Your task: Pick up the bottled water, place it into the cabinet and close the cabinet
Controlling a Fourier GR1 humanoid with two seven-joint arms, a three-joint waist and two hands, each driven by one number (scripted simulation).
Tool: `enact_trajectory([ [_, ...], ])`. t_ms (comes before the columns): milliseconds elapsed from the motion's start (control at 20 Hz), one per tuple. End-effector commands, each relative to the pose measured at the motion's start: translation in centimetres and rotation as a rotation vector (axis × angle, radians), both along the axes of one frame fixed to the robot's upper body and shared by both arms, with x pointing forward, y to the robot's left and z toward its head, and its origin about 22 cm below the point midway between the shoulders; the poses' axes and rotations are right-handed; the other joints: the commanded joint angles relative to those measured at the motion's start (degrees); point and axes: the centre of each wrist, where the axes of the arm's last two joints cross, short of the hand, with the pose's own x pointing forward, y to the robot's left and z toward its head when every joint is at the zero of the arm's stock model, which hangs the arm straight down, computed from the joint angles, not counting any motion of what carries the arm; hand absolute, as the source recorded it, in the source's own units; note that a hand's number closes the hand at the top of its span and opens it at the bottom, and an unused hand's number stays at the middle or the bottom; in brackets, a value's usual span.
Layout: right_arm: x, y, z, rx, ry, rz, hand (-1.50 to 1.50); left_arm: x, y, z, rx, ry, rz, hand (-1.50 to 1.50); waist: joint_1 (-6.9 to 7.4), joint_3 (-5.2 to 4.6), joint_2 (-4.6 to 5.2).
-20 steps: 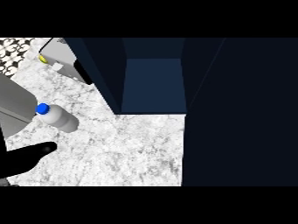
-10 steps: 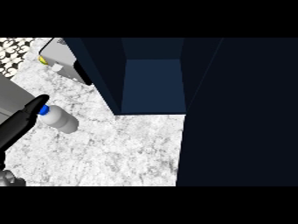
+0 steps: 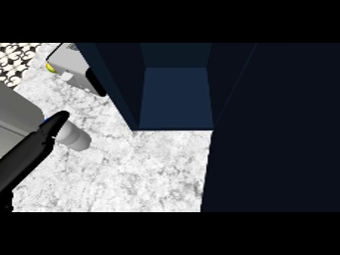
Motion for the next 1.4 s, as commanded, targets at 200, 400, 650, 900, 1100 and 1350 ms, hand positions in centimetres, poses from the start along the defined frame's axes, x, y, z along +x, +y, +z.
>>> enact_trajectory([
  [200, -2.4, 1.4, 0.8, 0.0, -0.011, -0.029, -1.5, -2.1, -2.0, 1.7, -0.035, 0.008, 0.013, -1.5, -0.11, -0.04, -0.06],
  [400, -1.8, 2.3, 0.6, 0.007, -0.031, -0.037, -1.5, -2.5, -1.5, 1.8, -0.039, 0.06, 0.034, -1.5, 0.0, -0.07, -0.01],
  [650, -2.3, 2.7, 1.2, -0.007, -0.035, -0.044, -1.5, -2.6, -0.8, 1.1, -0.05, 0.084, 0.031, -1.5, -0.06, -0.14, -0.03],
  [900, -1.9, 2.6, 1.6, -0.029, -0.027, -0.048, -1.5, -1.6, -0.4, 1.3, -0.057, 0.106, 0.039, -1.5, -0.06, -0.11, 0.04],
  [1100, -2.6, 1.2, 2.8, -0.014, -0.026, -0.051, -1.5, -0.2, 1.2, -0.9, -0.047, 0.141, 0.068, -1.5, -0.27, -0.16, 0.17],
  [1350, -2.2, 1.4, 2.5, -0.024, -0.036, -0.046, -1.5, 1.0, 2.2, -2.6, -0.066, 0.179, 0.053, -1.5, -0.12, -0.17, 0.21],
])
